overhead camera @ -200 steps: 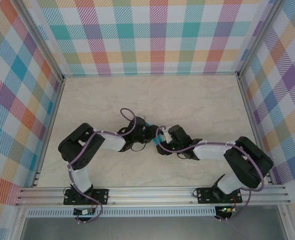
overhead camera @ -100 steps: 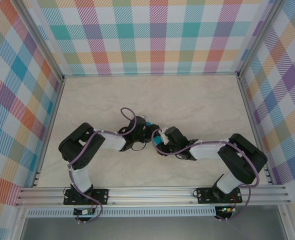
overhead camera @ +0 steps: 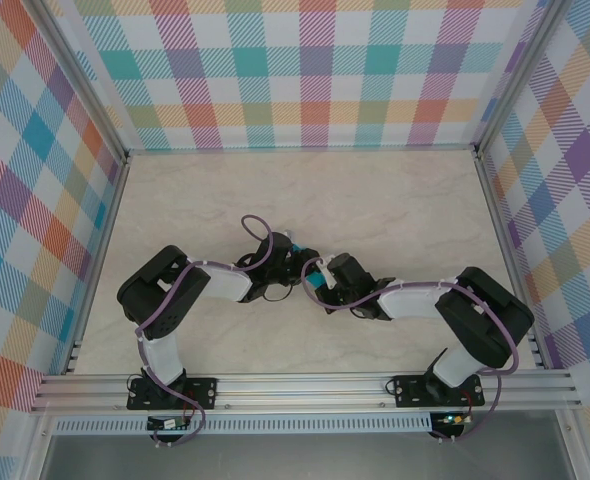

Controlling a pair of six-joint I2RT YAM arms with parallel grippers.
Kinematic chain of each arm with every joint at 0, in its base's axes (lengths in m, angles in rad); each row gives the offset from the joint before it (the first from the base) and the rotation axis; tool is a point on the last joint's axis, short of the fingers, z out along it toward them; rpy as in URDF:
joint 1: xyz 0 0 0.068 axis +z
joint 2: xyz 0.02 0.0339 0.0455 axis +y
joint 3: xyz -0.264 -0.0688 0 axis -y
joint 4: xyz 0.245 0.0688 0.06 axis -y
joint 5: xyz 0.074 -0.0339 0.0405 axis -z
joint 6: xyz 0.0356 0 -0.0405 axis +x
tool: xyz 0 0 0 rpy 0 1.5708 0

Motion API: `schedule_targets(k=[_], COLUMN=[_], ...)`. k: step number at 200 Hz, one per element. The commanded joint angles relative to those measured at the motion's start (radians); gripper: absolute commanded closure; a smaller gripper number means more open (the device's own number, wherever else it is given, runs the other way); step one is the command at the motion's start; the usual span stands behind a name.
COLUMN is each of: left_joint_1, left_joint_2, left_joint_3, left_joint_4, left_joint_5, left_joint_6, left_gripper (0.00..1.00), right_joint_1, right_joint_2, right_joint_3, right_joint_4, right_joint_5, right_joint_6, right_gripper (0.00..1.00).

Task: Fold a paper plane with a square sheet of paper (pick it up from the middle)
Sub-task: Fold the wing for the fifth time at the center of the table.

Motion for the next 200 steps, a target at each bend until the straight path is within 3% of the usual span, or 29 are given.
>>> schedule_targets(k=[1, 43, 149, 200], left_joint_1=[0.000, 0.006, 0.010, 0.010], left_joint_2=[-0.027, -0.081, -0.184, -0.232], left_joint_3=[0.008, 0.001, -0.051, -0.076], left_joint_4=[-0.020, -0.075, -0.139, -0.149], left_joint_5=[-0.014, -0.029, -0.049, -0.043], left_joint_6=[0.005, 0.029, 0.068, 0.084], left_gripper=[0.58, 0.55, 0.52, 0.51], right_joint_1=[0.008, -0.015, -0.153, -0.203], right_joint_2=[-0.041, -0.062, -0.030, 0.031], right_joint_3=[0.032, 0.048, 0.017, 0.005], right_joint_4=[-0.065, -0.109, 0.021, 0.086], right_joint_5=[0.007, -0.123, -0.499, -0.594], right_joint_6=[0.024, 0.093, 0.286, 0.356], right_gripper=[0.92, 0.97, 0.99, 0.99])
